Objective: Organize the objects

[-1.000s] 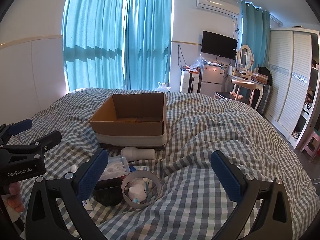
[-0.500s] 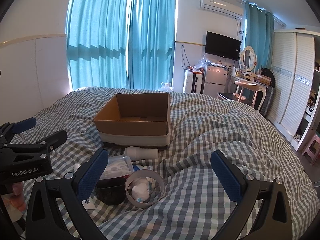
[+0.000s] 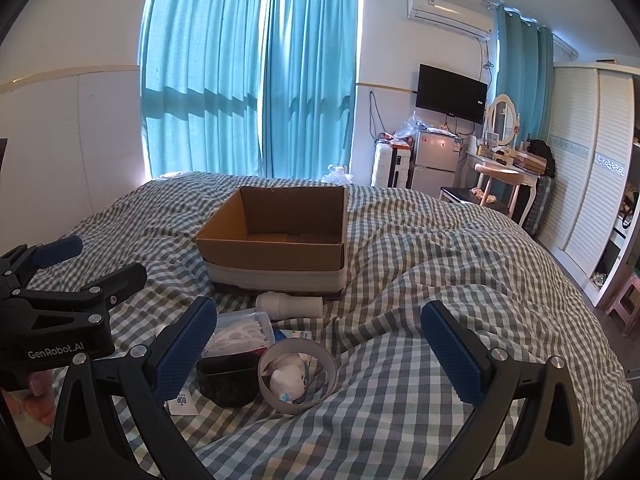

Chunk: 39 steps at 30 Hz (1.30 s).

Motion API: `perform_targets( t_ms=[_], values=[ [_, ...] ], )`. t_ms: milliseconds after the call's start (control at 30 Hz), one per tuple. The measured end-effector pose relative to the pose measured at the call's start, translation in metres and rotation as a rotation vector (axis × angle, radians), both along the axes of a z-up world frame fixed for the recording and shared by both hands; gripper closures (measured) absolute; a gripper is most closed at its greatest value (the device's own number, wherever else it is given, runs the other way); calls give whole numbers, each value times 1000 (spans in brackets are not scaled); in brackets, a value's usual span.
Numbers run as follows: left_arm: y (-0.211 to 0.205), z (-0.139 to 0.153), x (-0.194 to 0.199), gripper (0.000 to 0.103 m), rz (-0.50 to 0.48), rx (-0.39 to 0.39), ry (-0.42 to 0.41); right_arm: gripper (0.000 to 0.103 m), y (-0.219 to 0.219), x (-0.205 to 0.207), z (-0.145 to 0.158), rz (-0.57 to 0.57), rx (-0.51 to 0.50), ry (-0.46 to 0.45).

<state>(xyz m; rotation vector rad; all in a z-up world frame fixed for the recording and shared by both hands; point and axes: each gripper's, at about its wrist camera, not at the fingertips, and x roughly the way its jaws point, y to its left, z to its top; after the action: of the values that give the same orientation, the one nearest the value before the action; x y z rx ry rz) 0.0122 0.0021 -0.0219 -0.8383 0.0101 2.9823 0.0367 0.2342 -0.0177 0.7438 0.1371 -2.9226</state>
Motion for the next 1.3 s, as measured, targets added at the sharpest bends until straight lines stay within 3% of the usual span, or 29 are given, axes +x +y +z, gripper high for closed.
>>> perform_targets(
  t_ms=[233, 533, 833, 1100, 1300],
  values=[
    [3, 3, 8, 0, -12, -12, 4, 0, -4, 8, 6, 9, 8, 6],
    [0, -11, 2, 0, 3, -17, -53, 0, -4, 6, 1, 17, 6, -13],
    [-6, -51, -17, 0, 39, -18, -197, 0, 2, -7, -20, 2, 4, -77],
    [-2, -93, -29, 0, 14, 0, -297, 0, 2, -22, -49, 7, 26, -162],
    [-4, -109, -35, 16, -8, 19, -345, 0, -5, -43, -80, 51, 46, -259]
  ],
)
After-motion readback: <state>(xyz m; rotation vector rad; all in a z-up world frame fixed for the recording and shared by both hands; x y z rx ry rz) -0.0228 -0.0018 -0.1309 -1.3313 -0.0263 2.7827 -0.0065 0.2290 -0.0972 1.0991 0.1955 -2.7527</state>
